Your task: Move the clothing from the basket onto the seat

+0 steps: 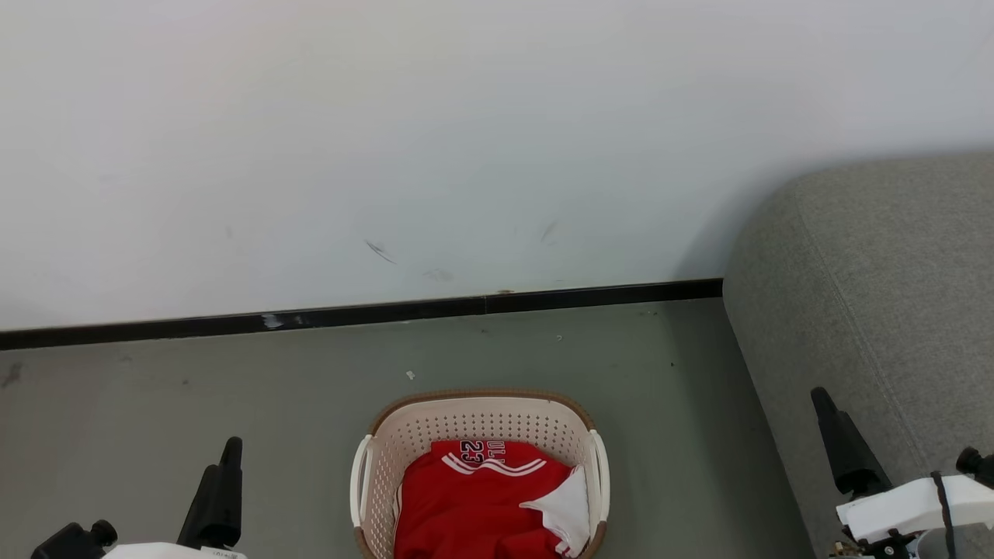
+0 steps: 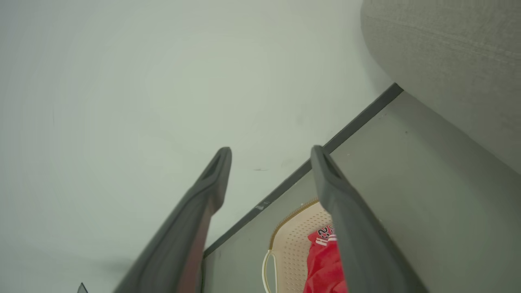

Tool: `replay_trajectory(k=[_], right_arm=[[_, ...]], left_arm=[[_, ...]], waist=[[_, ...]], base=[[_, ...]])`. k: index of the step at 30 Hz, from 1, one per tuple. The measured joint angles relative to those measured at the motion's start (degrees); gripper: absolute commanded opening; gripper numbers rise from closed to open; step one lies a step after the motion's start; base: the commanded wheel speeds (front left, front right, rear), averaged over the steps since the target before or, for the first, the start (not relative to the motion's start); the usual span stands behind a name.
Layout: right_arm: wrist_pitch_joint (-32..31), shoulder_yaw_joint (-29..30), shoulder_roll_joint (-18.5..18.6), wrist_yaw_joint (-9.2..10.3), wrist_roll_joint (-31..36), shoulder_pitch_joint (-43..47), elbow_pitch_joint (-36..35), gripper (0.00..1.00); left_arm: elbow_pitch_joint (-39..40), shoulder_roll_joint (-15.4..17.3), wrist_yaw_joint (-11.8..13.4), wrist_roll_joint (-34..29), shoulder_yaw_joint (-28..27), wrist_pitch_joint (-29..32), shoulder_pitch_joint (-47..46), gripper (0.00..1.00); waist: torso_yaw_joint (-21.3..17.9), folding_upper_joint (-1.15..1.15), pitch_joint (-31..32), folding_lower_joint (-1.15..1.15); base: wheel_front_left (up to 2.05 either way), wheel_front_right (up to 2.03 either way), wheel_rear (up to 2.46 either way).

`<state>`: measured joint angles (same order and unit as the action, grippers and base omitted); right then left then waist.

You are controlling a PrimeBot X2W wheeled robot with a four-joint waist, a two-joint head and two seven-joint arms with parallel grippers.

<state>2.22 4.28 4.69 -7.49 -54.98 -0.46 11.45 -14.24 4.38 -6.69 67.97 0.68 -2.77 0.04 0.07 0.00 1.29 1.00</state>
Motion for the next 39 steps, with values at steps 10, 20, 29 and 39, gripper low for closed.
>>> replay_trajectory(k=[10, 20, 29, 39], right_arm=[[2.0, -1.4, 0.6, -0.01, 11.5, 0.6, -1.1, 1.00], [4.4, -1.6, 0.0, -0.01, 21.9, 2.0, -1.0, 1.00], [6.1, -1.6, -0.6, -0.01, 30.6, 2.8, -1.3, 1.00], [8.2, -1.6, -0.7, -0.01, 40.2, 2.8, -2.3, 1.00]], left_arm=[[2.0, 0.5, 0.2, -11.7, 0.2, -2.1, 0.2, 1.00], [3.3, 0.2, 0.2, -21.9, 1.5, -4.1, 1.6, 1.00], [4.2, -0.6, 0.2, -29.0, 1.2, -5.9, 2.1, 1.00], [5.5, -0.7, 0.1, -37.0, 1.0, -7.9, 2.1, 1.00]], waist=[[0.0, 0.00, 0.1, -0.31], [0.0, 0.00, -0.4, -0.77], [-0.1, 0.00, -0.9, -0.92], [-0.3, 0.00, -1.4, -0.95]], base=[[0.00, 0.00, 0.00], [0.00, 0.00, 0.00], [0.00, 0.00, 0.00], [0.00, 0.00, 0.00]])
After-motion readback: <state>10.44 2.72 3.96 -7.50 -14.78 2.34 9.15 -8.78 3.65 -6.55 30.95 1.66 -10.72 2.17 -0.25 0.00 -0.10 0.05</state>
